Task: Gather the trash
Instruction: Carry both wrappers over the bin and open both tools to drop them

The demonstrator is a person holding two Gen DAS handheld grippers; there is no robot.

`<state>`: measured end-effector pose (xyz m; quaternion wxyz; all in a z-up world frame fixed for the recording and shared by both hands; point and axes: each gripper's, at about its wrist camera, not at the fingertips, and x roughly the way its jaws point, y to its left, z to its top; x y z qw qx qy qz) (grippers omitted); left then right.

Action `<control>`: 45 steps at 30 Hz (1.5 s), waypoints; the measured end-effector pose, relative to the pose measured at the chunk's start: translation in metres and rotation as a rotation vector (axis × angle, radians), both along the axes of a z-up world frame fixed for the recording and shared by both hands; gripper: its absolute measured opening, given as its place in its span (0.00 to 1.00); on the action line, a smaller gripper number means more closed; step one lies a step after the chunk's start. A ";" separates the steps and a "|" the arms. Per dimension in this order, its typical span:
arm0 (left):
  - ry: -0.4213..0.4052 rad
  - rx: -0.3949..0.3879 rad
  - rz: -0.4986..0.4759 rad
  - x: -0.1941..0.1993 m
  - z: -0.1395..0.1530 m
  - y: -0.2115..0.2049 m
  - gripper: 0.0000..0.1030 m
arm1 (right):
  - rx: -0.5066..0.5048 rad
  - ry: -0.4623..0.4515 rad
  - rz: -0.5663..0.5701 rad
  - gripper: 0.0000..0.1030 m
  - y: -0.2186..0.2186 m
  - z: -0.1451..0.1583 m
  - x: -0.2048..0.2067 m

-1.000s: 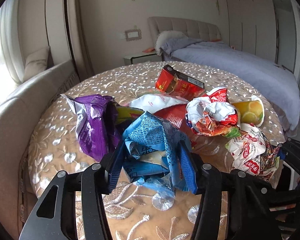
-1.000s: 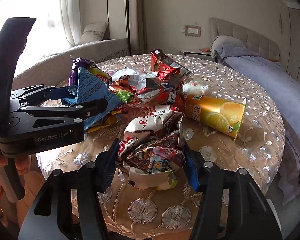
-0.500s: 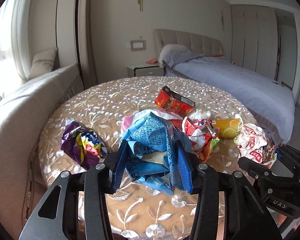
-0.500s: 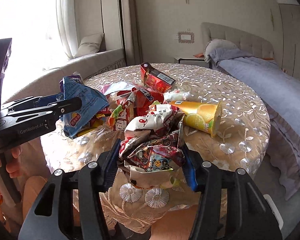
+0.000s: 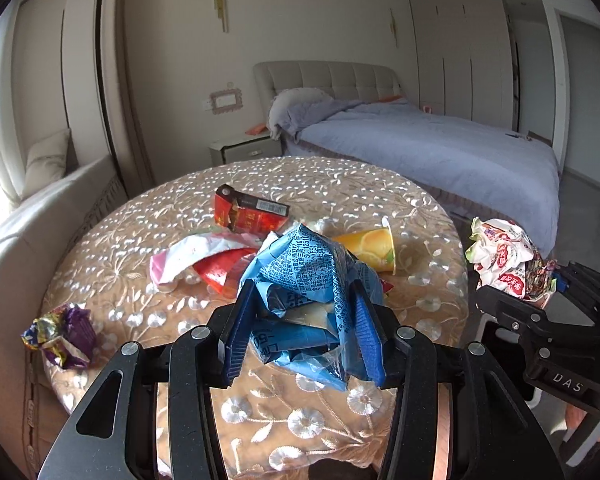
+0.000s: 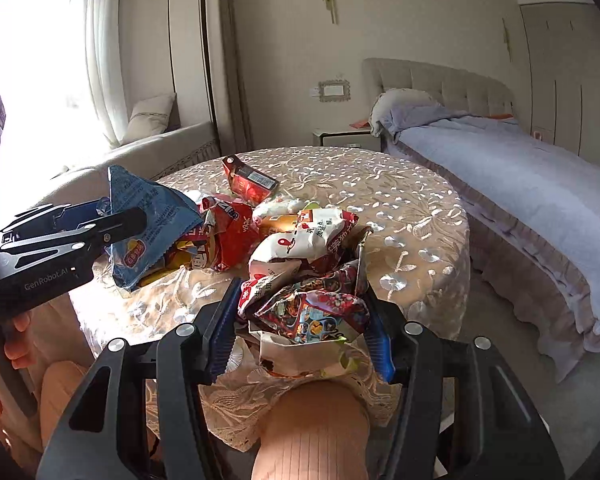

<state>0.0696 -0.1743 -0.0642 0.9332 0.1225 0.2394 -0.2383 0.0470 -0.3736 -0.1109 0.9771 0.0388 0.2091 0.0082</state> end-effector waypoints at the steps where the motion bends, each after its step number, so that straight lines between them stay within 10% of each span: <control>1: -0.006 0.008 -0.017 -0.003 -0.001 -0.009 0.45 | 0.000 -0.003 -0.017 0.55 -0.007 0.000 -0.005; 14: 0.006 0.069 -0.326 -0.043 -0.021 -0.134 0.45 | -0.049 0.069 -0.292 0.55 -0.100 -0.030 -0.063; 23: 0.161 0.265 -0.559 -0.045 -0.115 -0.235 0.45 | -0.072 0.287 -0.434 0.55 -0.158 -0.101 -0.084; 33: 0.362 0.450 -0.745 -0.046 -0.207 -0.311 0.47 | -0.057 0.491 -0.331 0.55 -0.199 -0.179 -0.082; 36: 0.441 0.493 -0.776 -0.050 -0.223 -0.325 0.93 | -0.051 0.520 -0.309 0.59 -0.211 -0.189 -0.080; 39: 0.423 0.509 -0.774 -0.052 -0.229 -0.328 0.95 | -0.090 0.542 -0.291 0.96 -0.215 -0.197 -0.082; 45: 0.389 0.482 -0.774 -0.061 -0.216 -0.321 0.95 | -0.110 0.572 -0.310 0.96 -0.219 -0.204 -0.091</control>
